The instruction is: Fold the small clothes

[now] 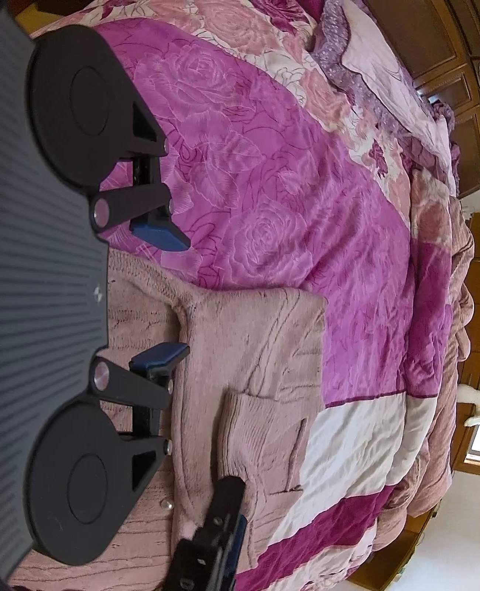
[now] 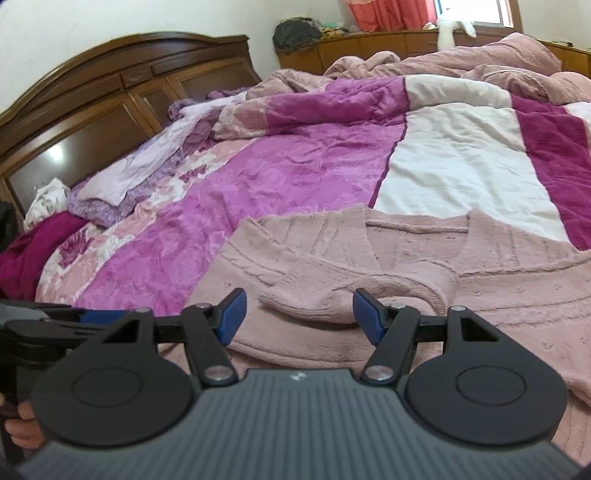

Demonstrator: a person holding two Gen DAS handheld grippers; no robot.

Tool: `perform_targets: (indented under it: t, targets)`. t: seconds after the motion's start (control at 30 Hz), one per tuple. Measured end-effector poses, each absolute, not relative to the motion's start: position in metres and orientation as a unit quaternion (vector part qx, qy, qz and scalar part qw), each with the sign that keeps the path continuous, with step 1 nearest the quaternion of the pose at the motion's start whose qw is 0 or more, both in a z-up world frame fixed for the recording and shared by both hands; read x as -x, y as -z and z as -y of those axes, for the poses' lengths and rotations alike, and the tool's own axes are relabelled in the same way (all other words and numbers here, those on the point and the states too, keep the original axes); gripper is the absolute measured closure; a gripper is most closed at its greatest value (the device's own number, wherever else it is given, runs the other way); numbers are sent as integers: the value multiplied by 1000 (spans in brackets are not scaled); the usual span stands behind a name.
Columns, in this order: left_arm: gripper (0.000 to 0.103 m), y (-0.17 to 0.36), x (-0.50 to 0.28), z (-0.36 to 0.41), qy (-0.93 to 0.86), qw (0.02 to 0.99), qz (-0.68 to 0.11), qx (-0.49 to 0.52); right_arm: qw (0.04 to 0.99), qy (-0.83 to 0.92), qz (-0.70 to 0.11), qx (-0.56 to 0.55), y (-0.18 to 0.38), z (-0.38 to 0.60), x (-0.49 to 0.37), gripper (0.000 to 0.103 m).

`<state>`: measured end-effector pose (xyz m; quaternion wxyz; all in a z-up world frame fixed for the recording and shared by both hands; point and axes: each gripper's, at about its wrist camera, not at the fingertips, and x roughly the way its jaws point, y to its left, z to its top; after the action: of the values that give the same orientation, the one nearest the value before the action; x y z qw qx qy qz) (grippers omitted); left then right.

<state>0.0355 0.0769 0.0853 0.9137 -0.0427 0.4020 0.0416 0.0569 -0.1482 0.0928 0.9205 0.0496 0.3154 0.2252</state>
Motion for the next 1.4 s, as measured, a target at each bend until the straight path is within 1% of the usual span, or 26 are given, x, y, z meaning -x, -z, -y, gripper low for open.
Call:
perform_targets:
  t: [0.13, 0.33, 0.47, 0.6, 0.63, 0.67, 0.7, 0.73, 0.77, 0.87, 1.03, 1.17, 1.27, 1.4]
  targets:
    - [41, -83, -37, -78, -41, 913, -403, 50, 919, -230, -321, -23, -85, 136, -65, 37]
    - [41, -83, -36, -77, -34, 914, -400, 52, 914, -250, -315, 57, -76, 105, -80, 37]
    - [41, -83, -36, -78, -35, 914, -401, 55, 902, -258, -328, 106, -62, 86, -91, 38]
    - [41, -82, -35, -79, -36, 913, -402, 57, 905, -233, -336, 119, -52, 82, -99, 39]
    - [41, -83, -35, -78, -35, 914, -401, 57, 906, -232, -335, 114, -53, 84, -99, 47]
    - [41, -83, -35, -78, -34, 914, -400, 56, 908, -227, -336, 107, -54, 86, -100, 62]
    - [41, -84, -35, -78, -34, 915, -398, 56, 909, -224, -336, 100, -56, 89, -101, 71]
    - [41, -85, -35, -77, -33, 916, -396, 55, 911, -219, -337, 96, -58, 91, -102, 83]
    - [41, -87, -36, -76, -32, 917, -394, 53, 913, -213, -336, 88, -61, 96, -103, 86]
    - [41, -93, -39, -71, -28, 921, -385, 49, 922, -203, -327, 45, -75, 114, -103, 88]
    - [41, -98, -54, -59, -15, 928, -371, 37, 942, -172, -288, -24, -105, 158, -97, 89]
    - [41, -92, -76, -52, -12, 930, -367, 28, 954, -135, -259, -75, -123, 203, -90, 89]
    - [41, -82, -95, -49, -21, 928, -372, 18, 958, -104, -248, -99, -126, 236, -82, 89]
    - [41, -68, -112, -47, -31, 923, -383, 9, 959, -57, -246, -126, -116, 278, -71, 89]
